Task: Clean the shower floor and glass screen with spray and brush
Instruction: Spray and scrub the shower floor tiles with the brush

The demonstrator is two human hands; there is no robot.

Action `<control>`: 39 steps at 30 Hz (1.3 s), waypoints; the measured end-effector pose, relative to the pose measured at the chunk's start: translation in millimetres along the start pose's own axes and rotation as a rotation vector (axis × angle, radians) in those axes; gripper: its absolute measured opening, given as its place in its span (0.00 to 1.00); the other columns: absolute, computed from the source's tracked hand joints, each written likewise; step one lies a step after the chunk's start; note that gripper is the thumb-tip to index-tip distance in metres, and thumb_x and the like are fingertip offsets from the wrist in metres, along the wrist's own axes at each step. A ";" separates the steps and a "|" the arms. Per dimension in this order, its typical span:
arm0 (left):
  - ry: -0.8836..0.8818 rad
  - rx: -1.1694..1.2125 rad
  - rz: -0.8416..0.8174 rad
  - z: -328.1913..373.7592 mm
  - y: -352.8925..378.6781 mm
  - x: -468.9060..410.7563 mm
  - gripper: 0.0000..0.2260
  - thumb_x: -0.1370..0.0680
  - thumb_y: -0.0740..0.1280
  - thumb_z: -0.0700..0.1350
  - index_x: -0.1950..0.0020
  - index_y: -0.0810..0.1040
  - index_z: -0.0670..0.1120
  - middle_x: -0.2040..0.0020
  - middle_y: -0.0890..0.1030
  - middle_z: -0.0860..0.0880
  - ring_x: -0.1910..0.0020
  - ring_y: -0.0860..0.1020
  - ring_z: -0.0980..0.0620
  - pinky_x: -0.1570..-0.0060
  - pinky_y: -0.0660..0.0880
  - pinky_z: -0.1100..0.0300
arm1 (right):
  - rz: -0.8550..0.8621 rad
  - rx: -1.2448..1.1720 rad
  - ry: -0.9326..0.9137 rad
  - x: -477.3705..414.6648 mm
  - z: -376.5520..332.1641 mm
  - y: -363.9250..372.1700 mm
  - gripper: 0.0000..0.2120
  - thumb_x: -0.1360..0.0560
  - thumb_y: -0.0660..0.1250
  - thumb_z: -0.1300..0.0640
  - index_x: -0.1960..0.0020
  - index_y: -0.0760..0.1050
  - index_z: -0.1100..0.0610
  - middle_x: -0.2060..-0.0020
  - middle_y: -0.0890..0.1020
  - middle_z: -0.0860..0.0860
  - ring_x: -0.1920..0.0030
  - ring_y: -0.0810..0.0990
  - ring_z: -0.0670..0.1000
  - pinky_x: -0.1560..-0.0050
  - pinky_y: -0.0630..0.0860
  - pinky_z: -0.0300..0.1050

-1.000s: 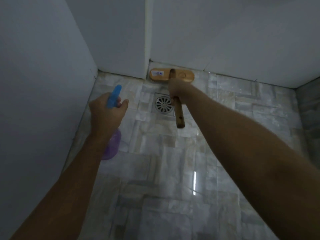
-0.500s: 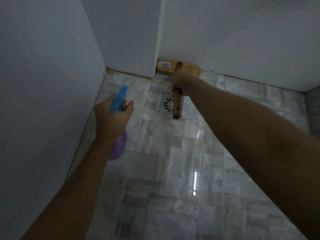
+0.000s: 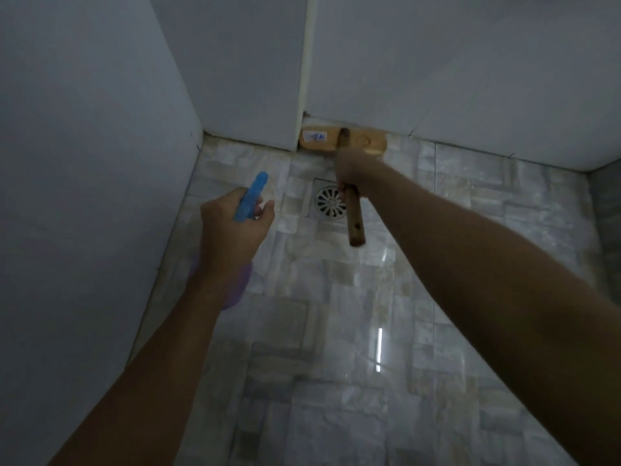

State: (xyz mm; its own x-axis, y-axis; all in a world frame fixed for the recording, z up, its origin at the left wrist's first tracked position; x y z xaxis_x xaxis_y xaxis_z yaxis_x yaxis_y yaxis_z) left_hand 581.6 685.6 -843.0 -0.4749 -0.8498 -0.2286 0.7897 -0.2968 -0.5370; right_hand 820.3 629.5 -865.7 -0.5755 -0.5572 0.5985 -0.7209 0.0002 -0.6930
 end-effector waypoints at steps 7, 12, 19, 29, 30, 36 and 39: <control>0.023 -0.065 0.036 0.0 -7.4 -0.8 0.09 0.26 0.75 0.44 0.60 0.80 0.40 0.69 0.78 0.49 0.72 0.76 0.54 0.68 0.75 0.62 | -0.103 0.067 0.016 51.5 30.2 59.6 0.17 0.17 0.58 0.64 0.29 0.66 0.67 0.38 0.77 0.66 0.47 0.81 0.64 0.54 0.82 0.48; 0.030 -0.074 0.068 0.8 -12.1 1.7 0.09 0.25 0.73 0.44 0.60 0.80 0.39 0.69 0.78 0.48 0.72 0.75 0.54 0.68 0.69 0.72 | -0.052 0.004 -0.066 17.6 -6.1 37.0 0.17 0.17 0.55 0.65 0.31 0.70 0.69 0.44 0.80 0.66 0.62 0.77 0.57 0.75 0.75 0.42; 0.051 -0.085 0.089 0.0 -18.9 7.6 0.09 0.25 0.72 0.44 0.62 0.79 0.41 0.69 0.78 0.49 0.72 0.75 0.53 0.69 0.71 0.67 | -0.176 -0.005 -0.014 105.8 53.5 98.9 0.17 0.13 0.50 0.57 0.28 0.67 0.61 0.39 0.77 0.65 0.53 0.81 0.59 0.53 0.83 0.54; 0.061 -0.088 0.060 5.3 -11.4 9.9 0.09 0.24 0.71 0.44 0.59 0.79 0.39 0.69 0.77 0.46 0.72 0.75 0.50 0.71 0.74 0.56 | -0.086 -0.191 0.052 45.0 8.4 61.0 0.19 0.16 0.56 0.64 0.26 0.64 0.64 0.55 0.79 0.62 0.66 0.78 0.57 0.69 0.78 0.50; 0.065 -0.095 0.061 6.4 -10.8 9.5 0.09 0.24 0.71 0.44 0.60 0.79 0.39 0.70 0.77 0.46 0.73 0.75 0.49 0.72 0.73 0.55 | -0.096 -0.195 0.047 53.6 16.0 63.2 0.17 0.15 0.54 0.62 0.27 0.65 0.64 0.47 0.79 0.64 0.65 0.75 0.56 0.68 0.75 0.47; 0.053 -0.106 -0.045 14.5 7.4 17.3 0.14 0.20 0.68 0.48 0.64 0.71 0.45 0.72 0.69 0.49 0.74 0.67 0.50 0.72 0.65 0.57 | -0.024 -0.263 0.215 108.4 102.6 77.4 0.26 0.15 0.48 0.41 0.38 0.71 0.61 0.54 0.77 0.61 0.68 0.78 0.58 0.78 0.75 0.45; 0.064 -0.166 -0.205 19.3 32.3 22.8 0.18 0.21 0.67 0.54 0.65 0.71 0.45 0.73 0.68 0.50 0.75 0.68 0.49 0.72 0.64 0.57 | 0.053 -0.336 0.253 112.5 122.6 59.9 0.26 0.15 0.48 0.42 0.43 0.72 0.63 0.62 0.77 0.59 0.73 0.76 0.54 0.75 0.77 0.46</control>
State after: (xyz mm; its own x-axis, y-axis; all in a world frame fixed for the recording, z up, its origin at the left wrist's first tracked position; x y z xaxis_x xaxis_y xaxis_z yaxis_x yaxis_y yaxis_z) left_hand 603.8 648.2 -849.9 -0.6462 -0.7485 -0.1490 0.6024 -0.3804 -0.7017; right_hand 759.7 465.1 -889.2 -0.6615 -0.3278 0.6745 -0.7496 0.3175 -0.5808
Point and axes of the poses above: each hand's wrist, its own x-axis away from the middle knuckle, its own y-axis out of the palm, z = x × y, the point moved 7 cm from there along -x, towards the middle knuckle
